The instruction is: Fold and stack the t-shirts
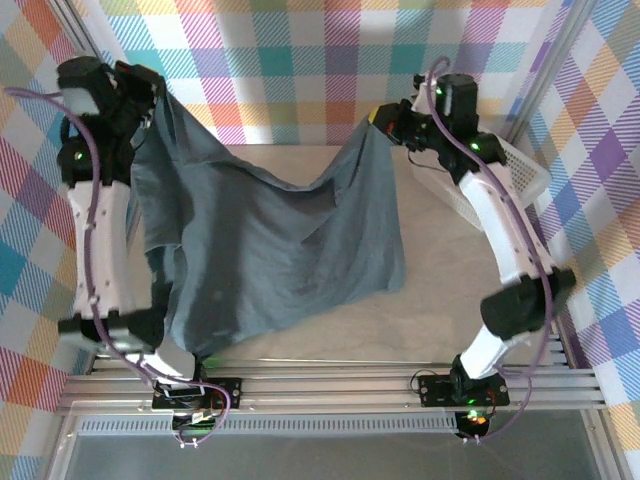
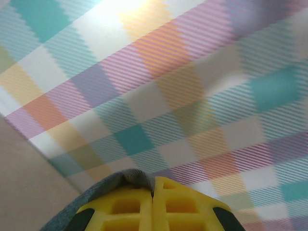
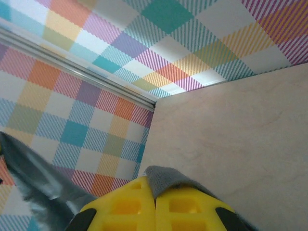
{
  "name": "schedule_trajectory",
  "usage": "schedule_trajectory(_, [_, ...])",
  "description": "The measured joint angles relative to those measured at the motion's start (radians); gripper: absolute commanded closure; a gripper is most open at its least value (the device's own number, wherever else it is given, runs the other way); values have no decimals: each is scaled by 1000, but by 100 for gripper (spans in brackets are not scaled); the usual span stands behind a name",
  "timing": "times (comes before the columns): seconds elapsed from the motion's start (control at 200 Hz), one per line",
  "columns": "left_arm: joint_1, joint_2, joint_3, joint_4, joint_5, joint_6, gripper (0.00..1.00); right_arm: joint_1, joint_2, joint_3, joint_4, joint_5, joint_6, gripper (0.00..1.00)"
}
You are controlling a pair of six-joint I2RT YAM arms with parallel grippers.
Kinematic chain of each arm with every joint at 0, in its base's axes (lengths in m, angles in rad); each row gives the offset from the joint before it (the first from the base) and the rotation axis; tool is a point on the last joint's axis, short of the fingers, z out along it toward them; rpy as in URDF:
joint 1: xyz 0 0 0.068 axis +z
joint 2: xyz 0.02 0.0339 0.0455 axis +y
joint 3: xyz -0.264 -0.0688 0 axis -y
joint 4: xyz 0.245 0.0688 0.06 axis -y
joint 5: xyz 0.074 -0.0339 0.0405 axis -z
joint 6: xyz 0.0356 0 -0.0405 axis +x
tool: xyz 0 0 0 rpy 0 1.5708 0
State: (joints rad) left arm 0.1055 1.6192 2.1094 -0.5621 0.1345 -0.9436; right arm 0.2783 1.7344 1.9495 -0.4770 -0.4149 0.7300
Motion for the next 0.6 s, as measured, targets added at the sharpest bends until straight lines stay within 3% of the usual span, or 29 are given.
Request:
schedule_trajectory(0.175, [48,174,204,-19,85,-41,100,-37,195,255,-18,-42,30,100])
schedule_trajectory(0.34, [68,245,453,29,155,-124,100,-103,306,579,-39,-78,83,100])
schedule_trajectory(0.455, [86,252,585,87,172,-189,100,-169,334,747,-35,-107,149,100])
schedule_trajectory(0.6, [101,168,594,101,170,-217,100,-239,306,779,-34,-140,199,100])
